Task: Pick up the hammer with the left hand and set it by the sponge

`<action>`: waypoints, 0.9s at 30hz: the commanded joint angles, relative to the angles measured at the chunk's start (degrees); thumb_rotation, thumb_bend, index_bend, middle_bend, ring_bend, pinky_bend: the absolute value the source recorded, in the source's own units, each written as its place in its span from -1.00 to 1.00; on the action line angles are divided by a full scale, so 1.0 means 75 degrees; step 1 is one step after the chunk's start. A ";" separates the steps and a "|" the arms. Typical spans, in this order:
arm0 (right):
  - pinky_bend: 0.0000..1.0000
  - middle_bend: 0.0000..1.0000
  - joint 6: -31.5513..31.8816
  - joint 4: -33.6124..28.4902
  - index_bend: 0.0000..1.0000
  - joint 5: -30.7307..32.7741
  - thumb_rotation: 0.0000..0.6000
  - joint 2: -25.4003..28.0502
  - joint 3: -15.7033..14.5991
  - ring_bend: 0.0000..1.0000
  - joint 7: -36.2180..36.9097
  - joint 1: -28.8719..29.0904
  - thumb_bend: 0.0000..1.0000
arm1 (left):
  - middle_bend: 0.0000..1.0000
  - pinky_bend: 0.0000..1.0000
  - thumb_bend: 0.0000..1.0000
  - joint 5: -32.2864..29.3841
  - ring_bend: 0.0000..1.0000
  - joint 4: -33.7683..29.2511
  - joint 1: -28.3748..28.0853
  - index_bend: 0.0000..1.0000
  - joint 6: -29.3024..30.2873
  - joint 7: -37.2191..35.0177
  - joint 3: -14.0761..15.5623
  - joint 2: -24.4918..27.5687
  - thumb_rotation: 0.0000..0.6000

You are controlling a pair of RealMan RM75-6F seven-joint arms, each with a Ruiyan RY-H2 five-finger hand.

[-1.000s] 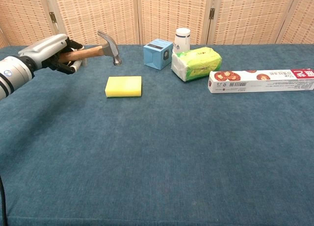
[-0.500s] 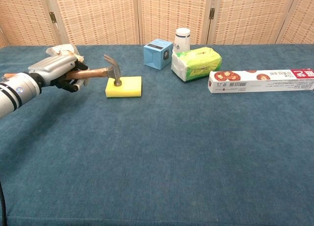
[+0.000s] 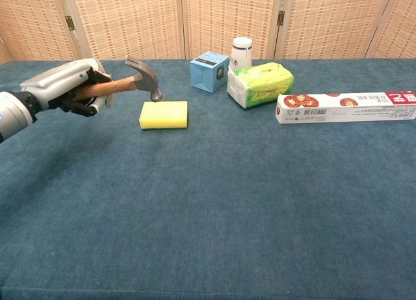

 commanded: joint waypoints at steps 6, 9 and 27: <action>-0.53 -0.23 0.0077 0.0001 -0.81 -0.0031 1.00 0.0026 -0.0009 -0.59 0.0037 -0.0033 -0.30 | 0.40 0.69 0.39 0.0100 0.24 -0.1517 0.0455 0.20 -0.0201 0.0538 0.0442 0.0821 1.00; -0.52 -0.23 0.0097 -0.0009 -0.81 -0.0032 1.00 0.0027 -0.0008 -0.59 0.0030 -0.0044 -0.30 | -0.22 -0.11 0.00 -0.0047 -0.59 -0.2218 0.0468 -0.46 -0.0584 0.1159 0.0505 0.1222 1.00; -0.53 -0.23 0.0203 -0.0009 -0.80 -0.0159 1.00 0.0021 -0.0019 -0.59 0.0062 -0.0052 -0.30 | -0.85 -0.55 -0.33 -0.1299 -1.00 -0.6128 0.1792 -0.99 0.0445 0.3042 0.0187 0.3666 1.00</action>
